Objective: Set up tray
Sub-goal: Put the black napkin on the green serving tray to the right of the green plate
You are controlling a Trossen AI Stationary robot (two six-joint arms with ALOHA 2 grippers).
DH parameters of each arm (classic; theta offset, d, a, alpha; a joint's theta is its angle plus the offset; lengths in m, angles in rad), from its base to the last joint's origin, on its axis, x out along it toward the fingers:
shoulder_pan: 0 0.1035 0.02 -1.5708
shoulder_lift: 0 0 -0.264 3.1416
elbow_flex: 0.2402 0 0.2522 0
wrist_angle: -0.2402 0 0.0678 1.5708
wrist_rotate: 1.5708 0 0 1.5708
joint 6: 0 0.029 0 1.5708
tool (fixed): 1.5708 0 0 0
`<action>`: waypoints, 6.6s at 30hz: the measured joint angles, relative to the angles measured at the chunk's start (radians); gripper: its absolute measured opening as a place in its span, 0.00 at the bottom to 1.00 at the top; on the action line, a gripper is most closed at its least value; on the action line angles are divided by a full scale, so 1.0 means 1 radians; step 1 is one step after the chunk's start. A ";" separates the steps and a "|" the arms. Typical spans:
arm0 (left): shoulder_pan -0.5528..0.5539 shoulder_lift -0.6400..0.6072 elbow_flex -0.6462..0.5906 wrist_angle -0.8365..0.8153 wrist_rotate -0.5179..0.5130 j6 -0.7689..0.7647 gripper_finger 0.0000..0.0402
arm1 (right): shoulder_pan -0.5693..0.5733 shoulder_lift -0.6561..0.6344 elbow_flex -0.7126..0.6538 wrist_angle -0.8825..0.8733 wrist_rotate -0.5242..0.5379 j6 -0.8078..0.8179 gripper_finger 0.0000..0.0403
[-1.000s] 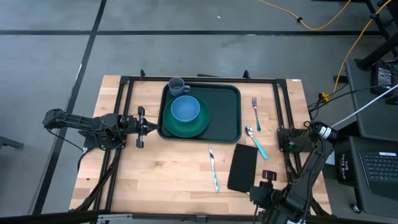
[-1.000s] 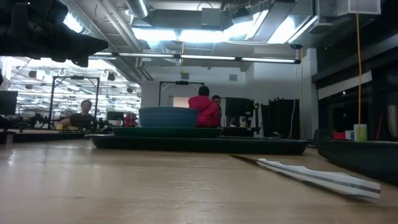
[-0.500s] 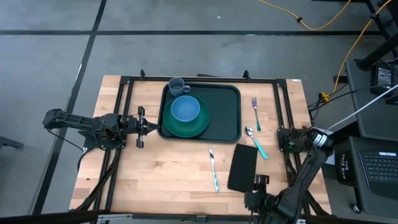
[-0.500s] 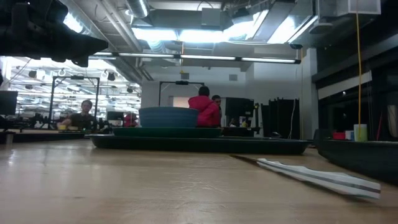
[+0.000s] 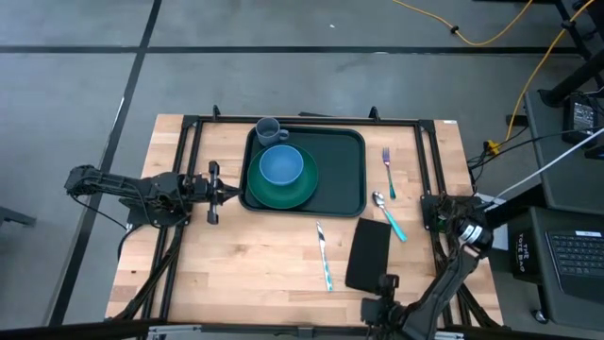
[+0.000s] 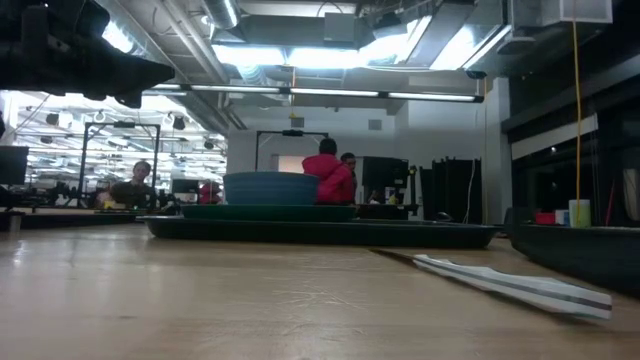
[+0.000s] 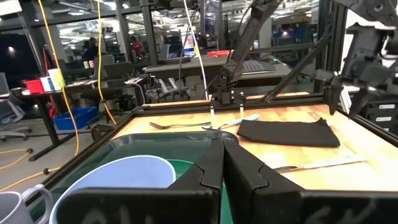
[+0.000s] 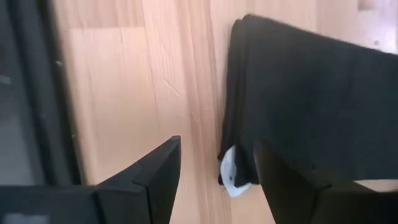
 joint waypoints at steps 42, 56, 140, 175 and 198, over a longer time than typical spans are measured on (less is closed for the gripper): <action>0.000 0.000 0.000 -0.001 -0.029 0.000 0.01 | -0.017 0.087 -0.071 -0.080 0.005 -0.001 0.51; 0.000 0.000 0.000 -0.002 -0.029 0.000 0.01 | -0.025 0.087 -0.093 -0.033 -0.002 -0.002 0.44; 0.000 0.000 0.000 0.000 -0.028 0.000 0.01 | -0.266 -0.472 0.101 -0.380 0.390 -0.459 0.03; 0.000 0.000 0.000 0.000 -0.105 -0.035 0.01 | -0.799 -1.135 -0.590 0.377 0.252 -1.381 0.03; 0.000 0.000 0.000 0.000 -0.105 -0.018 0.01 | -1.290 -0.845 -0.589 0.613 0.064 -1.804 0.03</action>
